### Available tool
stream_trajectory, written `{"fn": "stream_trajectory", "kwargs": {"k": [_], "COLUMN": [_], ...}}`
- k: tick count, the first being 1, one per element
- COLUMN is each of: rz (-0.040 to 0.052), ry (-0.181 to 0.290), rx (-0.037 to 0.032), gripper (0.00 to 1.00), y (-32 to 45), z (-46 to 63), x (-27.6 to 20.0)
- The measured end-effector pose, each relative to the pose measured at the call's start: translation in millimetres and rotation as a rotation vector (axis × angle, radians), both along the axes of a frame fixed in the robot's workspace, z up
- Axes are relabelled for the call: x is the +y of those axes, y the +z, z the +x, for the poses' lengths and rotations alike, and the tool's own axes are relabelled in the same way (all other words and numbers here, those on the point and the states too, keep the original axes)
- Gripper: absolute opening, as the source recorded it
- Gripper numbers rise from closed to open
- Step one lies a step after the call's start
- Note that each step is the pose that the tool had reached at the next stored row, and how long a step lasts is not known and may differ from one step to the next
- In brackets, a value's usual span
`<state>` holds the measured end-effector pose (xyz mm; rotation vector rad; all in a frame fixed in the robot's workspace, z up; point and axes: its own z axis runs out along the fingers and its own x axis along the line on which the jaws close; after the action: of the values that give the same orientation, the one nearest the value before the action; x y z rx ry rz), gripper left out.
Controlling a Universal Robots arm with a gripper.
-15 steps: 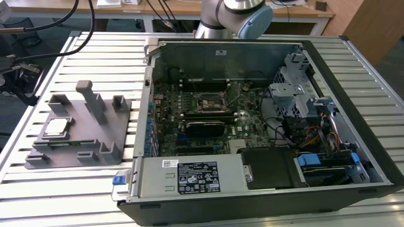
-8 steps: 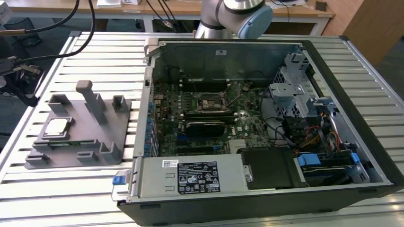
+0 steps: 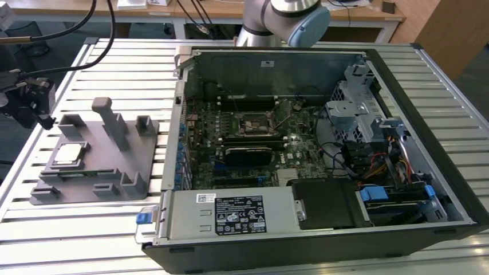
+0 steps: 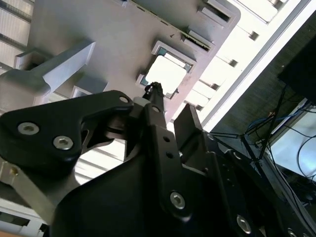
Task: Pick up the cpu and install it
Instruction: 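Pick up the cpu and move it towards the insertion slot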
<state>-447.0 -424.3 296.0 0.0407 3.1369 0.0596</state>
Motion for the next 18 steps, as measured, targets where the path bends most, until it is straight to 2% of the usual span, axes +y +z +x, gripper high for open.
{"fn": "stream_trajectory", "kwargs": {"k": [3, 4, 6, 7, 18], "rz": [-0.0001, -0.0001, -0.0002, -0.0002, -0.0002], "ry": [0.000, 0.000, 0.000, 0.002, 0.019], "rx": [0.0001, 0.0002, 0.0004, 0.0009, 0.0026], "gripper": [0.41, 0.53, 0.53, 0.59, 0.60], "y": [-1.5, -2.3, -4.2, -5.6, -18.2], "z": [0.0, 0.0, 0.0, 0.0, 0.0], "x": [-0.4, -0.5, -0.7, -0.9, -1.9]}}
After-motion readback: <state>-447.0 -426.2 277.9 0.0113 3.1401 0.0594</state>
